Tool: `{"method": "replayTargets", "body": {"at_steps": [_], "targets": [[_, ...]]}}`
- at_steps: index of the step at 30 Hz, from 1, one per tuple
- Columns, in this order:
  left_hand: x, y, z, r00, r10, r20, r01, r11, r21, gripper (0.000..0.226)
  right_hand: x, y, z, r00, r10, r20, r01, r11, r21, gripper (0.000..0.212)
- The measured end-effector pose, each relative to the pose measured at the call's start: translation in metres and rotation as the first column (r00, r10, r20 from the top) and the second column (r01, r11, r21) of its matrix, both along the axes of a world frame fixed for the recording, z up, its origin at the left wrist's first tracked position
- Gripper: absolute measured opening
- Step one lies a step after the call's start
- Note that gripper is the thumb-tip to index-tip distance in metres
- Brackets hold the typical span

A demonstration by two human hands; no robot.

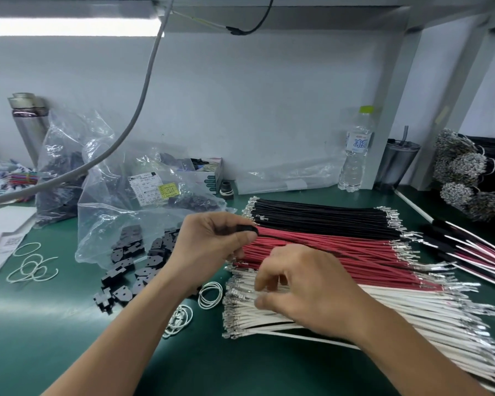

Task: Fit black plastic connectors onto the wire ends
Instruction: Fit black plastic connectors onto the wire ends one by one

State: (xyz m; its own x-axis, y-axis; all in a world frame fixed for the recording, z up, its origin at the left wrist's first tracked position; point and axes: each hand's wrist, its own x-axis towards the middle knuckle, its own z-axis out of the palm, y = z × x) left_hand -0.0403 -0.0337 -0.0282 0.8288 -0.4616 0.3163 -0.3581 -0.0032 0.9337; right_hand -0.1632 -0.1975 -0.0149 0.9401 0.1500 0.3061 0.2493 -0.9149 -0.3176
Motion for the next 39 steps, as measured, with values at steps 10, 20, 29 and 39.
{"method": "replayTargets", "body": {"at_steps": [10,20,29,39], "targets": [[0.0,-0.001,-0.001,0.999,0.038,0.012,-0.038,0.999,0.02,0.015,0.001,0.003,0.0,0.999,-0.039,-0.027,0.04,0.998,0.041,0.01],[-0.002,0.0,0.002,0.999,0.02,-0.044,-0.02,1.0,-0.005,0.015,0.008,-0.014,0.004,0.982,-0.007,-0.187,0.091,0.89,0.447,0.007],[-0.006,0.003,0.01,0.991,-0.033,-0.13,0.024,0.997,-0.074,0.023,0.008,-0.021,0.007,0.957,-0.242,0.163,0.156,0.897,0.414,0.015],[-0.011,0.002,0.014,0.977,-0.091,-0.193,0.072,0.992,-0.105,0.028,0.007,-0.018,0.003,0.903,-0.253,0.348,0.141,0.938,0.315,0.011]]}}
